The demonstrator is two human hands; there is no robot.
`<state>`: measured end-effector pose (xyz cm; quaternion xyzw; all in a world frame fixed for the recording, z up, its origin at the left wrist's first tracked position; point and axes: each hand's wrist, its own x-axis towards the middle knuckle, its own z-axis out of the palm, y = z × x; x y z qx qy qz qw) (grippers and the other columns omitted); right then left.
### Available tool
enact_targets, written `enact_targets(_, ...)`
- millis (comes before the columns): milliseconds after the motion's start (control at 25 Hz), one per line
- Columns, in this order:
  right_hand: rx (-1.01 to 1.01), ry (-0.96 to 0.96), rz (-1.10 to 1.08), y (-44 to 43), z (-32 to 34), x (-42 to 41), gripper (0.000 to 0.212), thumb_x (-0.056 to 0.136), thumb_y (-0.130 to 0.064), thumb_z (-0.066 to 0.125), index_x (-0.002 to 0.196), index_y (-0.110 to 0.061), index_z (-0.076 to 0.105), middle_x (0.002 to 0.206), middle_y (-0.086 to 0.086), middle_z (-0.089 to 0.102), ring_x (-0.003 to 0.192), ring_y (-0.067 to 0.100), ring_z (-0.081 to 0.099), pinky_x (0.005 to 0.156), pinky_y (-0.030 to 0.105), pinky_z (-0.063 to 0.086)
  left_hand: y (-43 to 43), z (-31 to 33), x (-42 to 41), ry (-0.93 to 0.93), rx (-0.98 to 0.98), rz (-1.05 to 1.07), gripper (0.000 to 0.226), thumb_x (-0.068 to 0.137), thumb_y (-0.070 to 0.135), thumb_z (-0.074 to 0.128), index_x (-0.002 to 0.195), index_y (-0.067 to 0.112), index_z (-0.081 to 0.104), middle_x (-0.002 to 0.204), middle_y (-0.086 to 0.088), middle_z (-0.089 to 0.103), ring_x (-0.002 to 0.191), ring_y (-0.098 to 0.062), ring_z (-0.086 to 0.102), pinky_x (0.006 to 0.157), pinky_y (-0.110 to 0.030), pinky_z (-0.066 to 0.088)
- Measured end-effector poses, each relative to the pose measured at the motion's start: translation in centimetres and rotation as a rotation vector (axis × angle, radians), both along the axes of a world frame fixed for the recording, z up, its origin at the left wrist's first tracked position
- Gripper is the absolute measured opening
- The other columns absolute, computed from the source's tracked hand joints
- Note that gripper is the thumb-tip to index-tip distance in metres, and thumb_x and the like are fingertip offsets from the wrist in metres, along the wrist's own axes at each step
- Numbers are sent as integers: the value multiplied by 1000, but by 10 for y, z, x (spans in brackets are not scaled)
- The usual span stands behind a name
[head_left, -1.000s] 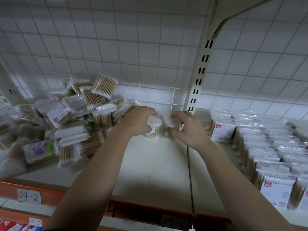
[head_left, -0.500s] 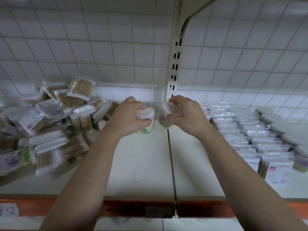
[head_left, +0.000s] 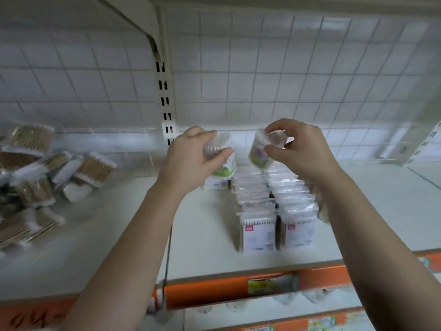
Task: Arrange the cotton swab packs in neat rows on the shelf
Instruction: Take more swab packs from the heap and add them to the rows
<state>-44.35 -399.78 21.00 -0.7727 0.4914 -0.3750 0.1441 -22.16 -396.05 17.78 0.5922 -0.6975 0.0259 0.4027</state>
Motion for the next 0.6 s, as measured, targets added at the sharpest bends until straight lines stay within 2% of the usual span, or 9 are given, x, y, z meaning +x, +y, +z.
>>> enact_targets(120, 0, 7, -21, 0, 3, -52, 30, 71, -18, 71, 98, -30, 66, 90, 3, 67, 62, 23, 60, 57, 30, 44, -9, 1, -51, 13, 23, -51, 70, 78, 60, 54, 125, 8, 62, 115, -3, 62, 104, -19, 59, 91, -24, 42)
enact_targets(240, 21, -22, -27, -3, 1, -102, 29, 72, -18, 71, 97, -33, 66, 91, 0, 65, 61, 29, 58, 46, 19, 37, -17, 0, -96, 51, 4, -75, 65, 78, 57, 59, 123, 10, 63, 114, 0, 61, 101, -16, 59, 92, -27, 45)
enact_targets(360, 35, -74, -35, -11, -5, -140, 29, 74, -18, 70, 98, -34, 65, 93, -8, 62, 69, 33, 60, 44, 14, 35, -26, -3, -131, 73, -7, -104, 60, 82, 52, 64, 126, 10, 62, 113, 3, 59, 90, -12, 57, 87, -23, 44)
enact_targets(480, 32, -68, -29, -19, -10, -173, 29, 75, -18, 70, 100, -33, 65, 93, -16, 60, 74, 32, 61, 52, 24, 41, -32, -6, -166, 82, -9, -117, 59, 83, 51, 64, 127, 12, 60, 112, 5, 56, 80, -9, 51, 84, -24, 46)
enact_targets(600, 20, -65, -16, -29, -17, -197, 30, 76, -18, 69, 103, -31, 65, 96, -18, 60, 80, 28, 60, 69, 33, 51, -39, -11, -190, 106, -7, -109, 60, 83, 52, 63, 128, 13, 59, 113, 7, 54, 85, -10, 54, 86, -30, 49)
